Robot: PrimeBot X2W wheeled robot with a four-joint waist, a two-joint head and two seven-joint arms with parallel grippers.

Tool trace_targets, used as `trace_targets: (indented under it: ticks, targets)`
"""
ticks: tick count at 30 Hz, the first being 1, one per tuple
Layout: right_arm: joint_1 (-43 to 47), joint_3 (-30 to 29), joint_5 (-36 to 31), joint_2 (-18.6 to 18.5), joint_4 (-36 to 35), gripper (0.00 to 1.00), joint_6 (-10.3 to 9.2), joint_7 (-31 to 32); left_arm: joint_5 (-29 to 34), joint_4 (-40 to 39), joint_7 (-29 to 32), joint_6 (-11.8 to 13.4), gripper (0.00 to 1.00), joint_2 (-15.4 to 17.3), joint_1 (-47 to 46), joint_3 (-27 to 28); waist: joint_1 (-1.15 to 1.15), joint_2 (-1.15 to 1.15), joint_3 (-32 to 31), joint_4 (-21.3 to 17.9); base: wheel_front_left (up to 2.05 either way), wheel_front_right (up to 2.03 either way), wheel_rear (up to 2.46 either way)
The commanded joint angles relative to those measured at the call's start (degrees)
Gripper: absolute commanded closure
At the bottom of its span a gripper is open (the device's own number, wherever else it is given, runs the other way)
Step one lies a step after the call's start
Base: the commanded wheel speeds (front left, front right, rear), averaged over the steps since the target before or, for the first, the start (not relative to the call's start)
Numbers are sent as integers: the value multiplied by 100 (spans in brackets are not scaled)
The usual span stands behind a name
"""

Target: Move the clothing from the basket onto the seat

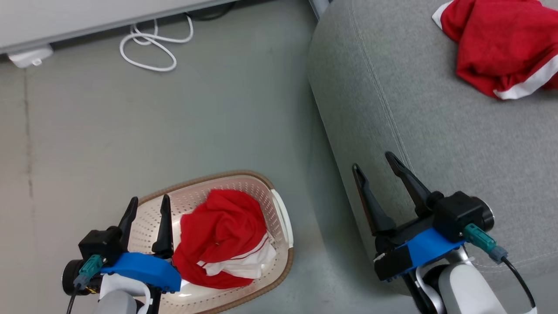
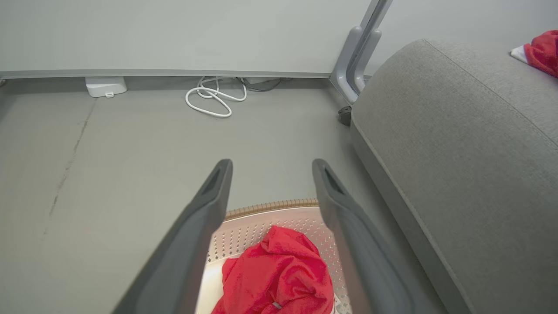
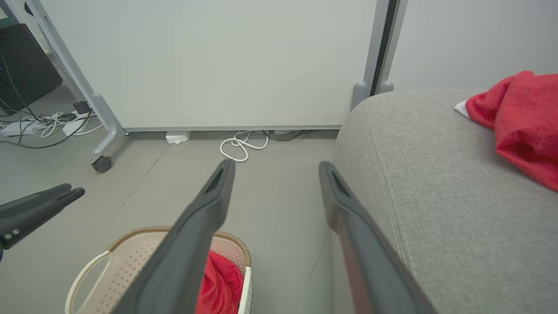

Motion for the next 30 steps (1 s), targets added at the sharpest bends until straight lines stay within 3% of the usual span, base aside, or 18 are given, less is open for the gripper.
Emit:
trace_targets:
  ticks: [1, 15, 20, 30]
  targets:
    - [-135, 70, 57, -3, -17, 0, 1, -60, 20, 145, -15, -23, 0, 26, -156, -52, -2, 0, 179, -41, 0, 0, 0]
    - [-1032, 769, 377, -2, 123, 0, 1, -564, -162, 2142, 190, -113, 0, 215, -1813, -505, -2, 0, 1764, -884, 0, 0, 0]
    - [-1145, 876, 427, -2, 151, 0, 1, -685, -186, 2840, 458, -111, 0, 171, -2127, -965, -2, 0, 2066, -998, 0, 0, 0]
    - [-1226, 899, 413, -3, 65, 0, 1, -739, -452, 3253, 742, -108, 0, 356, -2501, -2012, -2, 0, 2473, -960, 0, 0, 0]
